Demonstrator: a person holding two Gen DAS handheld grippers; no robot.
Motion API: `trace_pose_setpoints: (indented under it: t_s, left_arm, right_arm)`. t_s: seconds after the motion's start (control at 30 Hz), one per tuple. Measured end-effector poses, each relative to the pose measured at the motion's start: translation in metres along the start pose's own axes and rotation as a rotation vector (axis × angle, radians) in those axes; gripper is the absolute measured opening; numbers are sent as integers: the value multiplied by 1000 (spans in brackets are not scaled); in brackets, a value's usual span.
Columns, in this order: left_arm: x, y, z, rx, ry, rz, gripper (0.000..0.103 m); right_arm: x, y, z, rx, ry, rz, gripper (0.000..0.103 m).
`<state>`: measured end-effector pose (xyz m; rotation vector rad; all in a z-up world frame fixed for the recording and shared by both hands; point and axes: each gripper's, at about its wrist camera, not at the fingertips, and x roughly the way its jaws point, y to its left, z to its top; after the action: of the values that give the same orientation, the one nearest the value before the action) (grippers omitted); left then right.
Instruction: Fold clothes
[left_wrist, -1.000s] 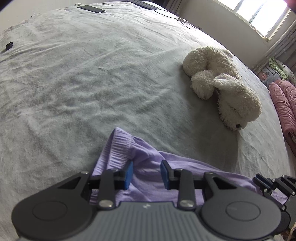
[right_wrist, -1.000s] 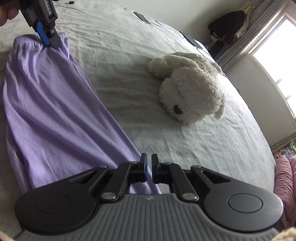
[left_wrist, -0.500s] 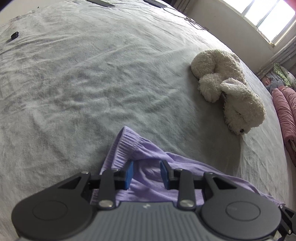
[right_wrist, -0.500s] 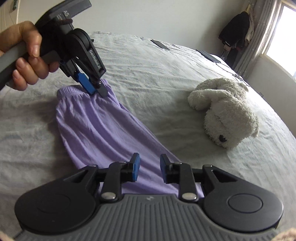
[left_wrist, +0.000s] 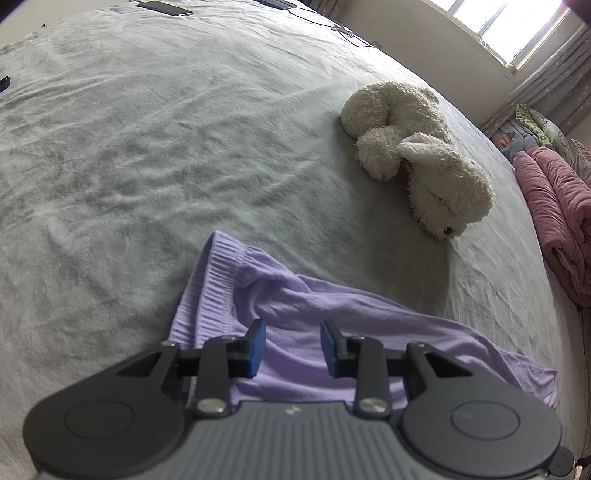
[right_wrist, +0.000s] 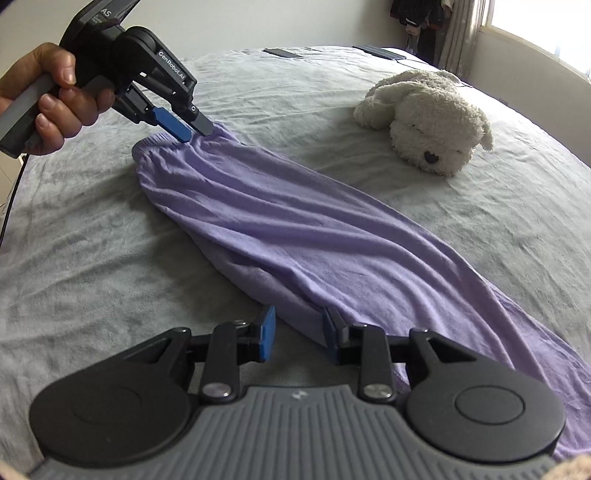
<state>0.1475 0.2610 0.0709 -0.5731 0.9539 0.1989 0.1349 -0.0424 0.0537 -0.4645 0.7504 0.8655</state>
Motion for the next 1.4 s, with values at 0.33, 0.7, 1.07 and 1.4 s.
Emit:
trace_pose_setpoints:
  t_s: [0.33,0.7,1.07,1.4]
  left_arm:
    - [4,-1,-2,-8,28,-29,33]
    - [7,0,-2,-16,47,-39,33]
    - [9,3,-2,-34,56,-42,33]
    - [9,3,-2,-39,59,-47,34]
  right_arm:
    - [0,-26,-13,95,22,-45,38]
    - [15,-15,-4,29,13,55,51]
    - [23,-2,3,228,-103,295,63]
    - [17,0,-15,405,-180,365,62]
